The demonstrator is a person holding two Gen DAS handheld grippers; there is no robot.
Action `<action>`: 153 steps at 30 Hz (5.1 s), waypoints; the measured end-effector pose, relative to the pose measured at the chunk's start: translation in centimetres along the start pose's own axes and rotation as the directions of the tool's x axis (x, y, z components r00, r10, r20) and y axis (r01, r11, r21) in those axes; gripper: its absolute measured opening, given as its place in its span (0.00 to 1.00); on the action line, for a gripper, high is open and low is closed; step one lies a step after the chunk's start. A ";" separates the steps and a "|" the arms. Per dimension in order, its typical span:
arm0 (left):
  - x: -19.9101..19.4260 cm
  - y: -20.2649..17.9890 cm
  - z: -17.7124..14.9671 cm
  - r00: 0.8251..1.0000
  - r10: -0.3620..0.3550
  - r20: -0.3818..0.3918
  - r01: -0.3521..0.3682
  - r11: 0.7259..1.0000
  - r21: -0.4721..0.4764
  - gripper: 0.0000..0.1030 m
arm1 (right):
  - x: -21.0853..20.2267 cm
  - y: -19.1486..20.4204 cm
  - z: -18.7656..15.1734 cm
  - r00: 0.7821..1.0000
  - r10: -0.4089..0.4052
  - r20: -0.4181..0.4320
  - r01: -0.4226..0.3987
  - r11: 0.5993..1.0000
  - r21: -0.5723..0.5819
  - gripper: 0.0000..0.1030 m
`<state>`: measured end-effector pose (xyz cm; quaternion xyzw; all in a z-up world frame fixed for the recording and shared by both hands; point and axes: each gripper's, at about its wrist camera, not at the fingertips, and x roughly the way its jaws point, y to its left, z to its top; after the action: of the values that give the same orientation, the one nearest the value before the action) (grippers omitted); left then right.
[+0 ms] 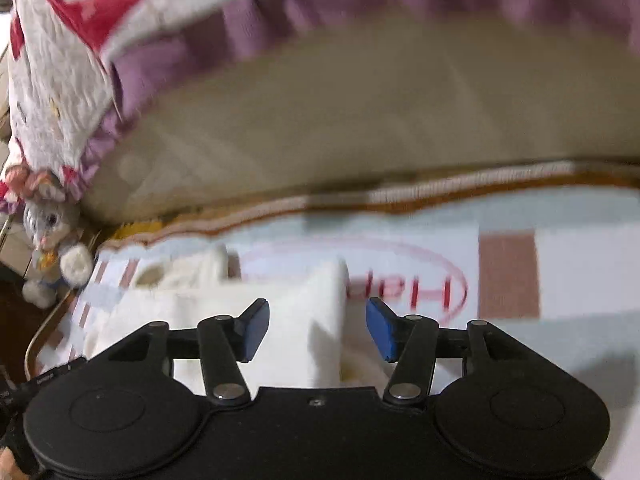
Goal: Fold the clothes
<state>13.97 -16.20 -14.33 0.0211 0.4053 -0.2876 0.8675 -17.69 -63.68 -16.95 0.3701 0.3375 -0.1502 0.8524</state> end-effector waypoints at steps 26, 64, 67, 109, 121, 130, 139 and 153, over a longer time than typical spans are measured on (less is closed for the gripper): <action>-3.6 -0.6 -5.8 0.912 0.409 0.012 -0.408 0.907 0.107 0.07 | 3.4 3.5 0.2 0.952 -0.261 0.159 0.285 0.946 -0.155 0.07; -6.1 -22.5 -14.6 0.934 -0.295 -0.204 0.355 0.840 0.411 0.47 | -5.1 -5.0 -9.9 0.860 0.277 -0.428 -0.241 0.961 0.138 0.59; -5.9 -22.2 -14.6 0.930 -0.305 -0.204 0.361 0.863 0.354 0.47 | -4.1 -5.1 -10.8 0.829 0.312 -0.464 -0.274 0.950 0.150 0.63; -5.4 -16.6 -11.8 0.879 -0.391 -0.274 0.400 0.916 -0.022 0.49 | -2.3 8.6 -8.0 0.896 0.383 -0.227 -0.377 0.924 0.070 0.30; -9.8 -9.9 -8.2 0.991 -0.077 -0.106 0.083 0.995 0.051 0.49 | -1.0 18.6 -6.3 0.888 0.403 -0.222 -0.419 0.908 -0.027 0.27; -9.2 -9.2 -7.9 0.992 -0.039 -0.117 0.041 0.999 0.010 0.49 | 3.0 23.6 -7.4 0.876 0.398 -0.274 -0.432 0.899 -0.074 0.27; -9.3 -8.4 -7.9 0.995 -0.016 -0.101 0.018 1.000 0.020 0.49 | 3.8 23.6 -7.7 0.845 0.444 -0.297 -0.471 0.882 -0.021 0.27; -8.6 -4.2 -8.1 0.999 0.020 -0.047 -0.024 0.997 -0.075 0.49 | 11.6 30.2 -11.4 0.833 0.384 -0.398 -0.464 0.877 -0.124 0.27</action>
<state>1.92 -13.37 -12.79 -0.0006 0.4358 -0.2620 0.8611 0.76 -34.82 -14.64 0.3626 0.4116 0.1516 0.8223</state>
